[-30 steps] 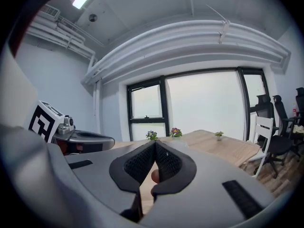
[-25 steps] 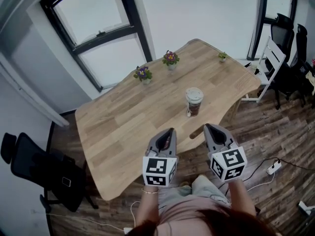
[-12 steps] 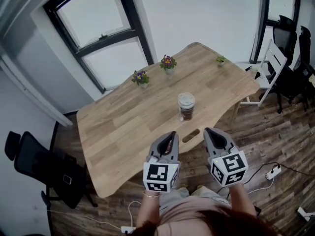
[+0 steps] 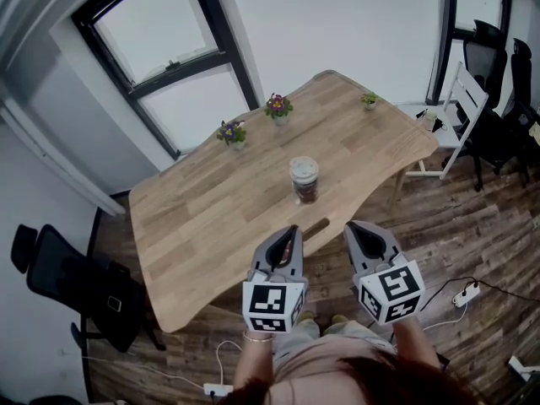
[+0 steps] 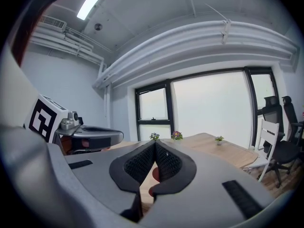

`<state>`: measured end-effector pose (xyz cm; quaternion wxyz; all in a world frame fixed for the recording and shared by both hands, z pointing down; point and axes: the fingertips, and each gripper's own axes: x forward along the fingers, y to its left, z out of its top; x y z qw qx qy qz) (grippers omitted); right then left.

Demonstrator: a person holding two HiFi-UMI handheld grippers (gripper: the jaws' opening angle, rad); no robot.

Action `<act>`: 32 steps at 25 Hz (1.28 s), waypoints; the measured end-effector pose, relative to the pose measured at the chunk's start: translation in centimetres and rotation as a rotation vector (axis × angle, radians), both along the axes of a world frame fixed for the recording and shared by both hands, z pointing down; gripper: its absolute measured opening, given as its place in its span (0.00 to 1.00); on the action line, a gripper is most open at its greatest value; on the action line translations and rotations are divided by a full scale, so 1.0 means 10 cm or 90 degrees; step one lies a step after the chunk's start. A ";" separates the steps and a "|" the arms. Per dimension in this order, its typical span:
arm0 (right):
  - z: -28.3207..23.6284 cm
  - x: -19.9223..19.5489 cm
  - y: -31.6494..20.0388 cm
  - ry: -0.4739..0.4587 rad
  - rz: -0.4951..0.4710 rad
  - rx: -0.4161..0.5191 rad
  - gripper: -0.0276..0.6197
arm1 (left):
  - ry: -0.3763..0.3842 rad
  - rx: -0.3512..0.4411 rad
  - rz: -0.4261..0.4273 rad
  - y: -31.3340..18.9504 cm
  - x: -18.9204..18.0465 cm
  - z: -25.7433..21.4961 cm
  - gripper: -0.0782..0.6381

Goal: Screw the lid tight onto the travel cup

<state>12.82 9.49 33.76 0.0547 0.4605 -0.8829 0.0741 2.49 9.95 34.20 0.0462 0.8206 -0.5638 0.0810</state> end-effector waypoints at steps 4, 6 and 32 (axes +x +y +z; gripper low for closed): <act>-0.01 0.09 0.03 -0.001 -0.010 0.005 0.04 | -0.007 -0.004 -0.005 0.04 0.12 0.00 0.11; -0.02 0.10 0.04 -0.001 -0.013 0.009 0.04 | -0.015 -0.006 -0.006 0.06 0.15 0.02 0.11; -0.03 -0.19 -0.05 0.035 0.016 0.013 0.04 | -0.005 -0.002 0.053 0.03 0.03 -0.05 0.11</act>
